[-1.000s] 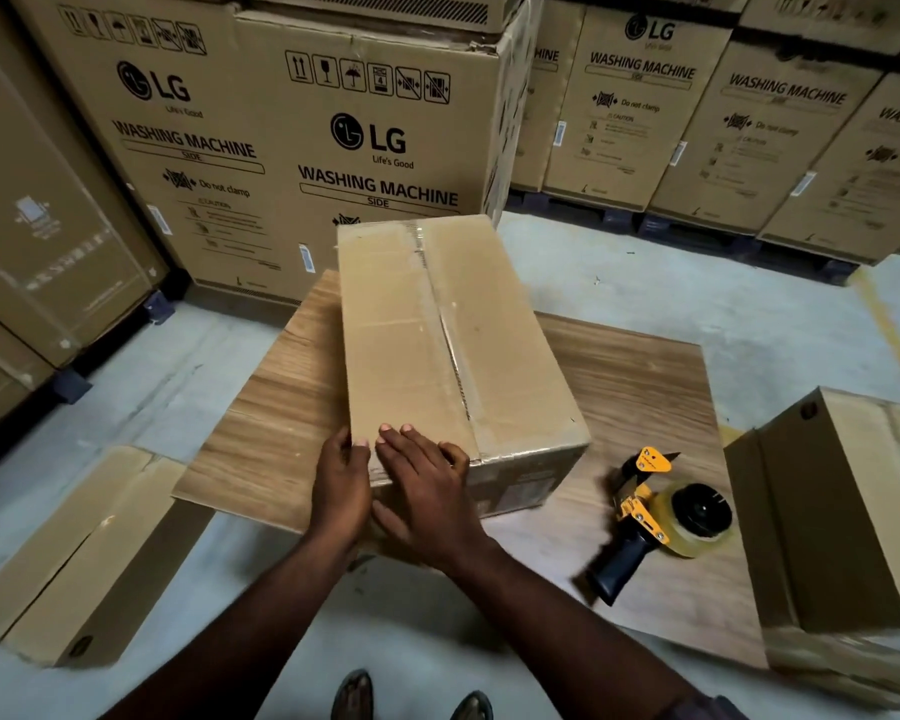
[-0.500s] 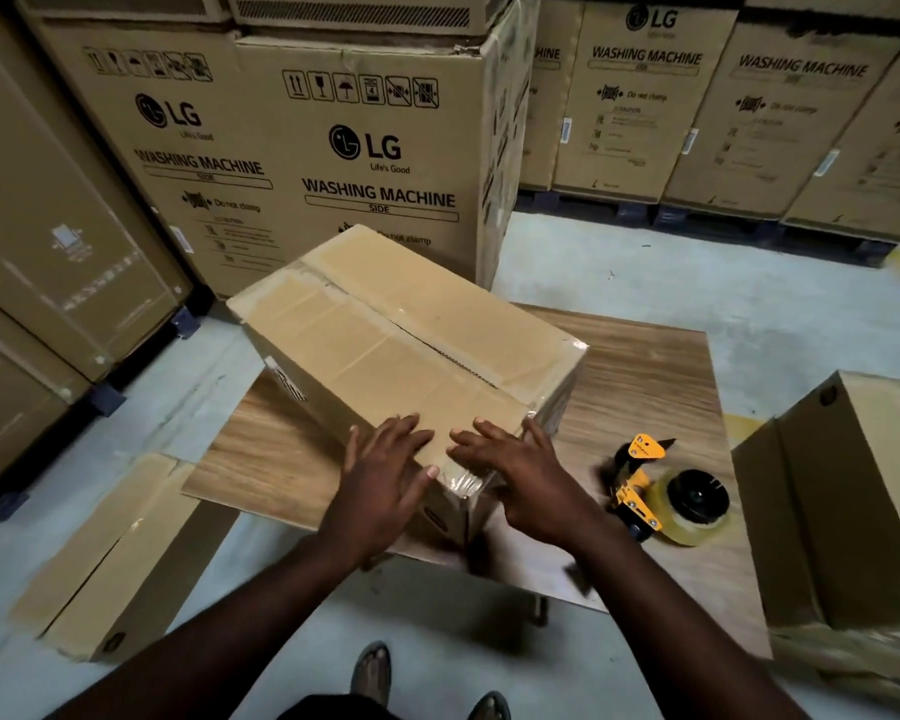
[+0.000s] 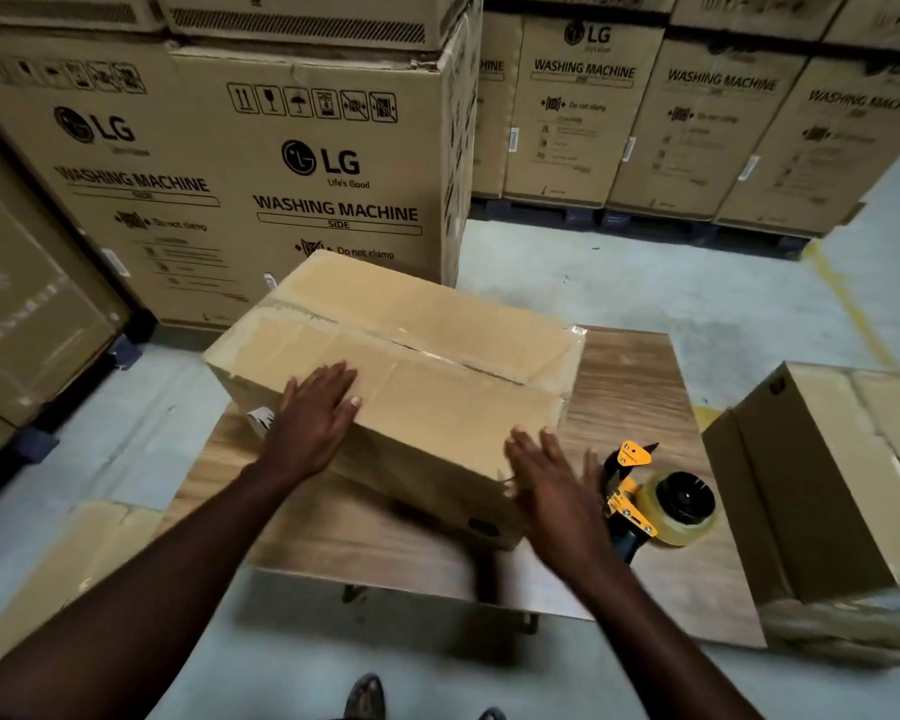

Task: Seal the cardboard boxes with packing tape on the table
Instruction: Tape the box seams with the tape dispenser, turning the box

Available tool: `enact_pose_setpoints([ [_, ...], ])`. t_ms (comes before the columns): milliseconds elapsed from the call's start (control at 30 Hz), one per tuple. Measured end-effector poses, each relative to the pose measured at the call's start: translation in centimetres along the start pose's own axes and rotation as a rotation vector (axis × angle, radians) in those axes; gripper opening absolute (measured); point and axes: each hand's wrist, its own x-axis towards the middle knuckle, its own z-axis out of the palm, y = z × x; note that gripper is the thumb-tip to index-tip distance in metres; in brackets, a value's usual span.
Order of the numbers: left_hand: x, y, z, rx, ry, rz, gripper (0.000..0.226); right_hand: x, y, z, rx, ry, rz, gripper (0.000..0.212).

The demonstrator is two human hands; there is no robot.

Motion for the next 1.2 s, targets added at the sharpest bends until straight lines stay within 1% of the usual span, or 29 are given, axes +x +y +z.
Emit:
enact_pose_setpoints([
  [67, 1.6, -2.6, -1.4, 0.034, 0.004, -0.058, 0.065, 2.0, 2.4, -1.6, -0.088, 0.04, 0.126, 0.068],
  [133, 2.8, -4.8, -2.3, 0.098, 0.011, -0.101, 0.06, 4.0, 3.2, -2.5, -0.15, 0.054, 0.27, 0.075],
  [200, 3.6, -6.6, -2.9, 0.128, 0.027, -0.139, 0.054, 5.5, 1.4, -2.0, -0.174, 0.051, 0.361, 0.07],
  [233, 3.8, -7.3, -3.1, 0.119, 0.035, -0.149, 0.055, 6.0, -0.1, -1.0, -0.168, 0.036, 0.39, 0.067],
  [300, 3.6, -8.1, -3.1, 0.086, 0.055, -0.122, 0.063, 6.2, -2.5, 1.0, -0.13, 0.015, 0.439, 0.079],
  [333, 3.6, -8.4, -3.0, 0.071, 0.061, -0.108, 0.066, 6.4, -3.0, 1.8, -0.122, 0.021, 0.453, 0.084],
  [367, 3.5, -8.3, -2.9, 0.059, 0.069, -0.104, 0.065, 6.6, -2.9, 2.2, -0.125, 0.045, 0.454, 0.085],
  [433, 3.0, -7.8, -2.8, 0.025, 0.078, -0.126, 0.059, 7.6, -1.6, 2.4, -0.135, 0.089, 0.428, 0.08],
  [500, 1.6, -6.7, -2.6, -0.008, 0.093, -0.145, 0.057, 9.1, 0.4, 1.7, -0.127, 0.088, 0.387, 0.075],
  [600, -1.8, -4.0, -1.8, -0.029, 0.084, -0.129, 0.066, 12.8, 4.2, -0.4, -0.152, 0.047, 0.324, 0.073],
  [633, -3.3, -3.3, -1.7, -0.031, 0.073, -0.124, 0.068, 14.5, 5.1, -0.9, -0.175, 0.019, 0.328, 0.073],
  [700, -5.4, -0.9, -1.0, -0.066, 0.035, -0.078, 0.071, 17.1, 6.6, -2.7, -0.209, -0.032, 0.433, 0.068],
  [767, -6.9, 0.5, -1.2, -0.099, -0.002, -0.045, 0.068, 19.1, 4.8, -3.2, -0.224, -0.064, 0.48, 0.056],
  [800, -7.1, 0.7, -1.4, -0.11, -0.009, -0.019, 0.063, 19.6, 2.8, -2.7, -0.235, -0.073, 0.436, 0.055],
  [833, -7.1, 0.6, -2.0, -0.124, 0.0, 0.008, 0.056, 19.8, 0.2, -1.8, -0.231, -0.083, 0.361, 0.058],
  [900, -6.1, -0.3, -3.1, -0.179, 0.053, 0.055, 0.039, 18.4, -6.1, 0.5, -0.152, -0.111, 0.197, 0.069],
  [967, -4.1, -1.5, -3.9, -0.21, 0.088, 0.077, 0.032, 15.8, -12.5, 3.0, -0.048, -0.117, 0.044, 0.073],
  [1033, -1.3, -3.1, -4.3, -0.16, 0.075, 0.085, 0.038, 13.1, -18.3, 4.8, 0.03, -0.149, -0.062, 0.073],
  [1100, 1.5, -4.9, -4.7, -0.096, 0.011, 0.045, 0.051, 11.4, -21.9, 6.3, 0.046, -0.151, -0.076, 0.082],
  [1167, 3.2, -6.5, -5.1, -0.053, -0.065, -0.008, 0.062, 10.9, -23.0, 7.6, -0.028, -0.113, -0.053, 0.091],
  [1200, 3.5, -7.1, -5.2, -0.042, -0.087, -0.017, 0.065, 10.9, -22.8, 8.1, -0.079, -0.093, -0.058, 0.089],
])
